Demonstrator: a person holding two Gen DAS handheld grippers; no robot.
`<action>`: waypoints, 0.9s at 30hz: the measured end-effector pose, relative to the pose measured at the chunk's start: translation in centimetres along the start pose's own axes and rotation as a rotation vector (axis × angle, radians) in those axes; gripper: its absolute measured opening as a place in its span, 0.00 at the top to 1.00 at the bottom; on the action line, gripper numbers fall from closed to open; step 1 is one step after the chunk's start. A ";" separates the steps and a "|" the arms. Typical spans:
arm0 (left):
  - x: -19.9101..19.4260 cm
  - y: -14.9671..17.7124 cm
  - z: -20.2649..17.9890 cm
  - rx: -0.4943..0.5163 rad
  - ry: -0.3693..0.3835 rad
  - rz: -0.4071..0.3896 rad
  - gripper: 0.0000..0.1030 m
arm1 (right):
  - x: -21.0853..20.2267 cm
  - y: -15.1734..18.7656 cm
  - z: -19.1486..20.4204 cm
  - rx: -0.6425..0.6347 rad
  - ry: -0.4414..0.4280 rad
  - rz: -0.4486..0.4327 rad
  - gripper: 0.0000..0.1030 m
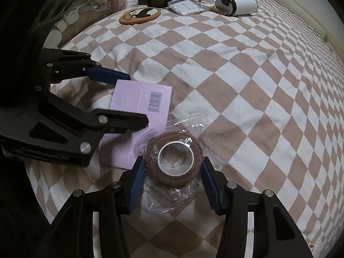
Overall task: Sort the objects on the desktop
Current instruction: 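Grasp the pink booklet with the left tool while the right tool holds the tape roll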
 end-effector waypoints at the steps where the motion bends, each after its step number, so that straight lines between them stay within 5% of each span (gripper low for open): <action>1: 0.0 -0.1 0.0 -0.007 0.007 0.000 0.46 | 0.0 0.1 0.0 -0.002 0.001 0.000 0.49; 8: -1.0 -0.4 0.1 -0.113 0.112 0.008 0.64 | -0.9 1.1 0.0 -0.024 0.019 0.014 0.49; 20: -3.6 -0.8 -3.1 -0.246 0.391 0.043 0.64 | -2.3 3.2 -1.3 0.016 0.021 0.045 0.49; 23: -3.3 -0.3 -4.4 -0.198 0.350 0.068 0.65 | -2.3 3.7 -1.3 0.010 0.030 0.057 0.49; 27: -2.2 0.7 -5.4 -0.116 0.257 0.092 0.79 | -2.3 3.9 -1.3 0.009 0.037 0.055 0.49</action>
Point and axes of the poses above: each gripper's, at about its wrist camera, not at the fingertips, and x roughly the way its jaws point, z to its left, y to its underside, the point moved 10 cm from there along x, roughly the way its jaws point, and after that the axes turned 6 degrees about -x, right-handed, at the moved point
